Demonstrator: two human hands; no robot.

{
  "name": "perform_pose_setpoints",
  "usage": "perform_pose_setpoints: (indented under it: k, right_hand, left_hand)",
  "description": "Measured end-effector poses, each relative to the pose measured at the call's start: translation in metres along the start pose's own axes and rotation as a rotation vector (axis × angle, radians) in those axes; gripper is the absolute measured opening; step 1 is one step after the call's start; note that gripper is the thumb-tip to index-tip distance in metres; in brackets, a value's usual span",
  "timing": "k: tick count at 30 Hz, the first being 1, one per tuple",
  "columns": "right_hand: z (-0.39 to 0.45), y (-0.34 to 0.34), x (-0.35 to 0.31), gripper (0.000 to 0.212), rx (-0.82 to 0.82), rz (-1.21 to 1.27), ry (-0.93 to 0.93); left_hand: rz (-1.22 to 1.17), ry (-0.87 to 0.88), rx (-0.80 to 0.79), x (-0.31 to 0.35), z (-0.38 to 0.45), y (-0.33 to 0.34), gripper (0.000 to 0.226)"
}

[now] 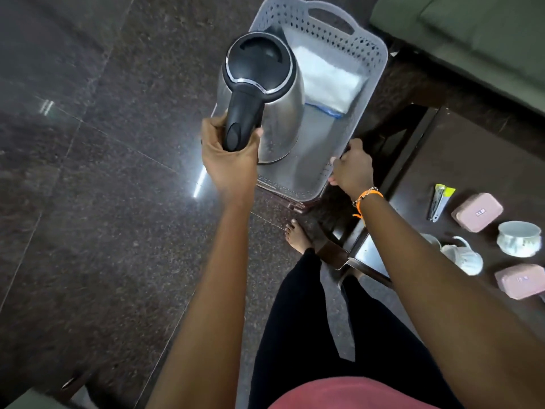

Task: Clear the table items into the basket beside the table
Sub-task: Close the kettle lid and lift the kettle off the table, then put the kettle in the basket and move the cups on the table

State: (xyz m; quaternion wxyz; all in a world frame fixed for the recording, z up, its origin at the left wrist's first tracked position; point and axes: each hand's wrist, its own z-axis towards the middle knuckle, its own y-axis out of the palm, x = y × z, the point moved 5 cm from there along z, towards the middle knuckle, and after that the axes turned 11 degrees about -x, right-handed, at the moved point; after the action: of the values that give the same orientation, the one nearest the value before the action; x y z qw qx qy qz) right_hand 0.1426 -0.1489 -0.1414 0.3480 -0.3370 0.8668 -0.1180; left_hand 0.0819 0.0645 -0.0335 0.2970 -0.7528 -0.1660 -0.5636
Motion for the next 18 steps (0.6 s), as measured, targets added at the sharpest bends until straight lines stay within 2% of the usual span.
perform_pose_setpoints:
  k: [5,9,11,14,16,18]
  right_hand:
    - [0.003,0.002,0.002,0.031,0.026,0.023,0.0]
    - [0.002,0.004,0.003,0.032,0.039,0.024,-0.005]
    - [0.002,0.004,0.004,0.033,0.045,0.012,-0.007]
    - [0.003,0.003,0.004,0.031,0.045,0.039,-0.027]
    - [0.001,0.002,0.008,0.029,0.02,0.13,-0.059]
    - [-0.004,-0.003,0.019,0.026,0.007,0.196,-0.081]
  left_hand:
    - [-0.005,0.039,-0.011,-0.015,0.008,-0.005,0.045]
    - [0.03,-0.023,-0.073,-0.025,-0.002,0.0,0.039]
    - [0.073,-0.025,-0.058,-0.023,-0.007,0.002,0.043]
    - [0.263,0.08,0.038,-0.008,-0.021,0.001,0.051]
    - [0.374,0.156,0.086,0.004,-0.038,0.007,0.044]
    - [0.408,0.202,0.054,0.011,-0.059,0.019,0.033]
